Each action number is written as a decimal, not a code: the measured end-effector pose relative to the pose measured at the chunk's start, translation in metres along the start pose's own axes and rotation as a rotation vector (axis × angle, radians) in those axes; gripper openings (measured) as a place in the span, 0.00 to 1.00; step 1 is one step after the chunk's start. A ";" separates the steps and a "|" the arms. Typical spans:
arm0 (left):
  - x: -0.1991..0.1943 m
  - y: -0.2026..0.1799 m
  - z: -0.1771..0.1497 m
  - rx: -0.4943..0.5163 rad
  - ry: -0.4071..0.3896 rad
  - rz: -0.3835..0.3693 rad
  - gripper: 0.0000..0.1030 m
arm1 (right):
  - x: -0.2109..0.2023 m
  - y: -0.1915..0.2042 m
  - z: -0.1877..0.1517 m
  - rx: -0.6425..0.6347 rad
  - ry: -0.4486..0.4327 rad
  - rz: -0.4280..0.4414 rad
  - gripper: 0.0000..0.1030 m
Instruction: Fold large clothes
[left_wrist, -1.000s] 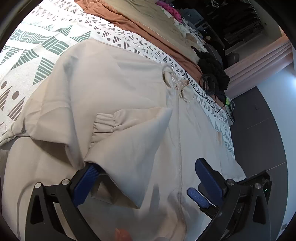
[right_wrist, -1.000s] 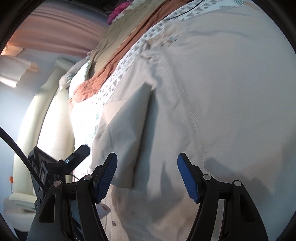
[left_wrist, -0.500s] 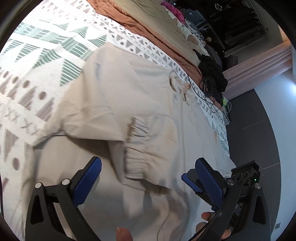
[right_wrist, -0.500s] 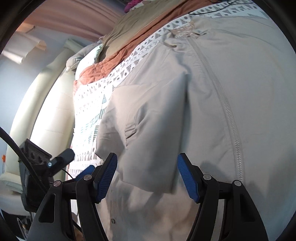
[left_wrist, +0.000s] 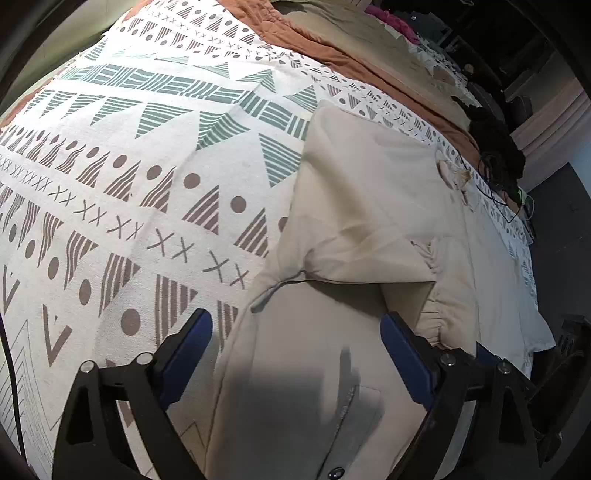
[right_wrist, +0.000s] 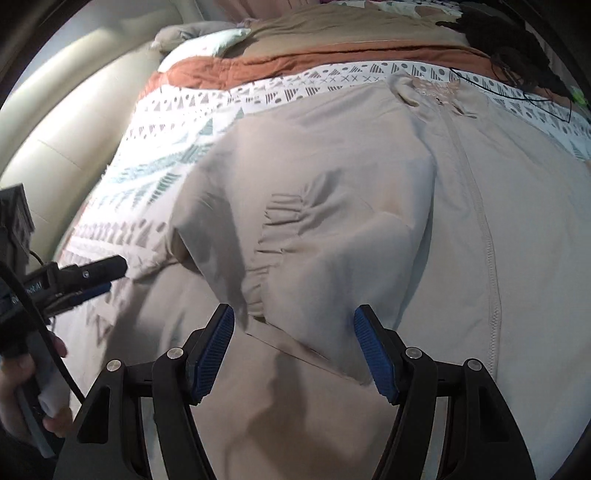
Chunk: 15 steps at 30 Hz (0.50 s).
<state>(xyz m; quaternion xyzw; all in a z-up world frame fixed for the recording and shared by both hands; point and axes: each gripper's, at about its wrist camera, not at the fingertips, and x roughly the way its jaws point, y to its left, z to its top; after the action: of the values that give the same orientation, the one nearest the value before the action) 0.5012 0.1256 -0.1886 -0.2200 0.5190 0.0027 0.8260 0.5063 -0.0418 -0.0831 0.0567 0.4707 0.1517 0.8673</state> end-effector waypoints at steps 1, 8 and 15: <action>0.005 0.003 0.000 0.000 0.008 0.021 0.78 | 0.007 0.001 -0.001 -0.011 0.023 -0.046 0.64; 0.030 0.005 0.000 0.054 0.021 0.107 0.55 | 0.023 -0.032 0.003 0.077 0.049 -0.151 0.64; 0.034 0.007 0.017 0.052 -0.007 0.149 0.42 | 0.016 -0.085 0.004 0.249 0.014 -0.109 0.62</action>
<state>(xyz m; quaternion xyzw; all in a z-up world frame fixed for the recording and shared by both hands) 0.5294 0.1303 -0.2142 -0.1592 0.5310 0.0513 0.8307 0.5359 -0.1168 -0.1137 0.1371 0.4942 0.0450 0.8573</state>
